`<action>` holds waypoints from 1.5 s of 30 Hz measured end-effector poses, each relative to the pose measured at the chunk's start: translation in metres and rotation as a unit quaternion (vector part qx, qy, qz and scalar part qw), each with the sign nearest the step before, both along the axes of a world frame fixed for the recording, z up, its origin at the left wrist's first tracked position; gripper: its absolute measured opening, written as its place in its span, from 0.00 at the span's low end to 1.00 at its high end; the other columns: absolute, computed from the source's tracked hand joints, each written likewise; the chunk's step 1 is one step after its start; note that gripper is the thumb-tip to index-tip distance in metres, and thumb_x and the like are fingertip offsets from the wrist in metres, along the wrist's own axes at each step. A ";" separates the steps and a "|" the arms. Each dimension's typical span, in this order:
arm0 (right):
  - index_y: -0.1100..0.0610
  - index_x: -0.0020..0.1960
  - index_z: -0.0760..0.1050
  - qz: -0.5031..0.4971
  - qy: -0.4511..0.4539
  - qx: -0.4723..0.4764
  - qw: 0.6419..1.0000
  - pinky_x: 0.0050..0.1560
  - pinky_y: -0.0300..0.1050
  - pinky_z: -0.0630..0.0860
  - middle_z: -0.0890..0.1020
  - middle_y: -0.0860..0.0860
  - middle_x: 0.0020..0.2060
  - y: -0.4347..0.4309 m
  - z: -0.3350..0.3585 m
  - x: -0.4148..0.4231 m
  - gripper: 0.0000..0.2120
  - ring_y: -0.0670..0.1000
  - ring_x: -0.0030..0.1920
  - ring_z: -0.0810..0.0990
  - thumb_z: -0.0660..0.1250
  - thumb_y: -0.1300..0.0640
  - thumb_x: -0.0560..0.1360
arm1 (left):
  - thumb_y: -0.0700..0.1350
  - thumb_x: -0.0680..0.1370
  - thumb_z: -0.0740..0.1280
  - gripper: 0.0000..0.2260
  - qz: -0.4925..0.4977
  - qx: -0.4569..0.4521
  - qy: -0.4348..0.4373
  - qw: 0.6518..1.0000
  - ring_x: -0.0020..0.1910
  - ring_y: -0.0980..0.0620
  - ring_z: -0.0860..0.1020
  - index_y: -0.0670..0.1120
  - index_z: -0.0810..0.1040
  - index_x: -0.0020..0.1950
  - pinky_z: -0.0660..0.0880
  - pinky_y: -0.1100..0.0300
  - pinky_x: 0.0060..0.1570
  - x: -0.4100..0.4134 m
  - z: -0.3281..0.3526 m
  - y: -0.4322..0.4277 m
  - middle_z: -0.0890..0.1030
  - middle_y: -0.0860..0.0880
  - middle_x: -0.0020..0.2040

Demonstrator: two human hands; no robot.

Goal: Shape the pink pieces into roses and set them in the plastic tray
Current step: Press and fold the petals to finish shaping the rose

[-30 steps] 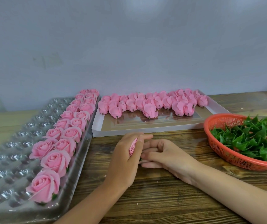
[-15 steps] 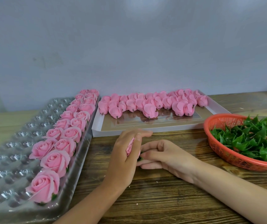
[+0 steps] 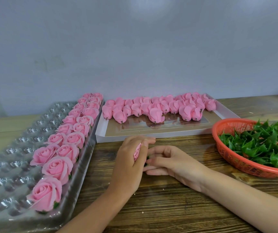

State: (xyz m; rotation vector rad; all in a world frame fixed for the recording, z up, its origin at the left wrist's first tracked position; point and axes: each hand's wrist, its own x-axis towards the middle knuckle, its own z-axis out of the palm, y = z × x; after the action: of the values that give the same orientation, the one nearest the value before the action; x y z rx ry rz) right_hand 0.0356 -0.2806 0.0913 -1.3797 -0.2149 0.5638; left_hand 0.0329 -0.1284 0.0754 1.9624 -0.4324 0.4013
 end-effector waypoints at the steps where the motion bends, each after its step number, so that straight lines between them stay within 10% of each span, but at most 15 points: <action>1: 0.60 0.55 0.81 0.000 -0.003 0.002 1.000 0.51 0.37 0.81 0.86 0.55 0.50 0.000 -0.001 0.000 0.09 0.51 0.51 0.86 0.65 0.67 0.79 | 0.49 0.82 0.56 0.13 0.006 0.006 0.001 1.000 0.60 0.62 0.73 0.54 0.81 0.55 0.70 0.63 0.61 0.001 0.000 0.000 0.78 0.62 0.54; 19: 0.61 0.58 0.78 -0.070 -0.242 -0.080 0.964 0.48 0.42 0.80 0.84 0.62 0.48 0.006 -0.013 -0.008 0.17 0.51 0.40 0.83 0.75 0.68 0.70 | 0.55 0.80 0.57 0.14 -0.033 -0.016 0.088 0.995 0.61 0.64 0.73 0.61 0.76 0.62 0.68 0.63 0.61 -0.003 -0.001 -0.004 0.78 0.62 0.57; 27: 0.57 0.55 0.79 -0.075 -0.260 -0.101 0.957 0.43 0.46 0.81 0.85 0.53 0.42 0.007 -0.015 -0.009 0.14 0.49 0.37 0.84 0.76 0.65 0.71 | 0.52 0.79 0.61 0.10 -0.037 -0.075 0.135 0.987 0.49 0.59 0.79 0.53 0.79 0.55 0.73 0.68 0.44 -0.002 0.002 -0.002 0.82 0.54 0.47; 37: 0.59 0.57 0.80 -0.110 -0.274 -0.068 0.953 0.46 0.40 0.80 0.86 0.52 0.49 0.004 -0.017 -0.004 0.17 0.52 0.49 0.85 0.71 0.73 0.72 | 0.57 0.62 0.78 0.30 -0.027 -0.099 0.146 0.984 0.53 0.61 0.78 0.59 0.73 0.61 0.78 0.63 0.48 -0.001 0.001 0.001 0.78 0.57 0.53; 45: 0.58 0.58 0.80 -0.099 -0.314 -0.097 0.939 0.53 0.37 0.78 0.86 0.49 0.51 0.005 -0.017 -0.006 0.17 0.45 0.51 0.84 0.75 0.68 0.71 | 0.43 0.71 0.73 0.09 -0.045 -0.079 0.145 0.985 0.45 0.58 0.81 0.53 0.82 0.50 0.78 0.64 0.44 0.000 0.003 0.000 0.84 0.53 0.44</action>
State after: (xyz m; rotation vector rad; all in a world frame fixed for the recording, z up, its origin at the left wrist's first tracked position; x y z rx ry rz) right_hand 0.0296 -0.2760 0.0741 -1.7230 -0.5366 -0.0438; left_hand 0.0333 -0.1286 0.0781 1.8035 -0.2895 0.0861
